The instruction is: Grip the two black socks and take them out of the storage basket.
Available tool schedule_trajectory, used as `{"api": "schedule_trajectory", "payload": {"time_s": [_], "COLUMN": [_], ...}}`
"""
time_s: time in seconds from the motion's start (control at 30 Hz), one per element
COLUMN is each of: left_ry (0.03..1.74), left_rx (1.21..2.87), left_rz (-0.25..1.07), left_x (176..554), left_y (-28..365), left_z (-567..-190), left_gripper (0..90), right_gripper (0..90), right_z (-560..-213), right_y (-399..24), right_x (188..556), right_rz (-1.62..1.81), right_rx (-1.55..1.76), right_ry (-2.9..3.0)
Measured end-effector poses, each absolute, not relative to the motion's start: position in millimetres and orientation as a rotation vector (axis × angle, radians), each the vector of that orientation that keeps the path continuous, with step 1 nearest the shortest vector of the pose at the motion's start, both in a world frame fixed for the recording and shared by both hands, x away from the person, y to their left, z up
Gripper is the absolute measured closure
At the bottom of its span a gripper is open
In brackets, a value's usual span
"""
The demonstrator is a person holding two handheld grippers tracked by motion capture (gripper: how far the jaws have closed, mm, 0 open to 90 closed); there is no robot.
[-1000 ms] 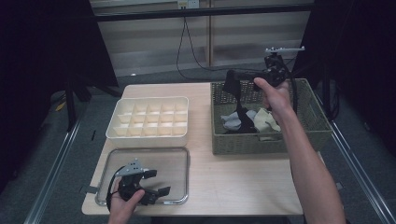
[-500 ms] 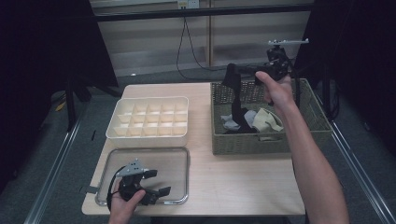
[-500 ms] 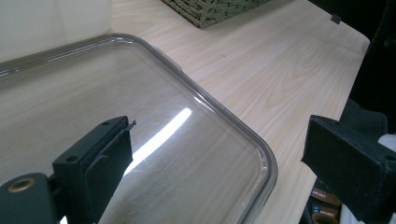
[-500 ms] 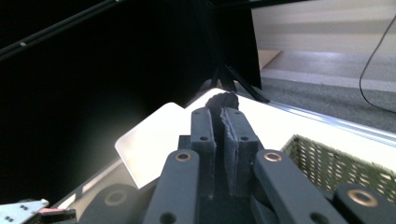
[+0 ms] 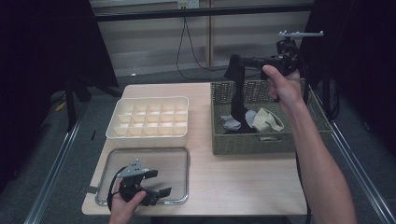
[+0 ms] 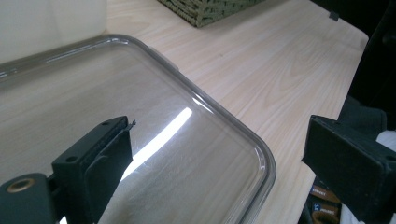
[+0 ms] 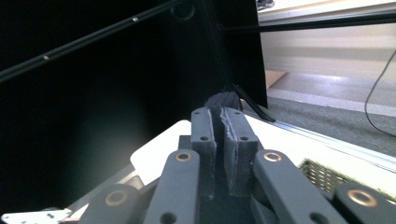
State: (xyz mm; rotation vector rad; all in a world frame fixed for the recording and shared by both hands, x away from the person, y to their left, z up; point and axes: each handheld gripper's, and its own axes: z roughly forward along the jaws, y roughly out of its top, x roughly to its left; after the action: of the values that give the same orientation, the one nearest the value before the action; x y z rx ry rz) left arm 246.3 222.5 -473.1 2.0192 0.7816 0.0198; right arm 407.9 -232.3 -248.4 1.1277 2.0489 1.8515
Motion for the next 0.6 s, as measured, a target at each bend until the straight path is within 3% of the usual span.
{"api": "schedule_trajectory", "payload": {"time_s": [0.6], "left_ry": [0.788], "left_rx": [1.991], "left_rz": [0.032], "left_x": [247.1], "left_y": [228.2], "left_z": [-472.7], "left_gripper": [8.1], "right_gripper": [84.1], "right_z": [-222.0], "right_y": [-225.4], "right_x": [368.1], "right_rz": [1.937], "right_rx": [1.032], "right_ry": [2.021]}}
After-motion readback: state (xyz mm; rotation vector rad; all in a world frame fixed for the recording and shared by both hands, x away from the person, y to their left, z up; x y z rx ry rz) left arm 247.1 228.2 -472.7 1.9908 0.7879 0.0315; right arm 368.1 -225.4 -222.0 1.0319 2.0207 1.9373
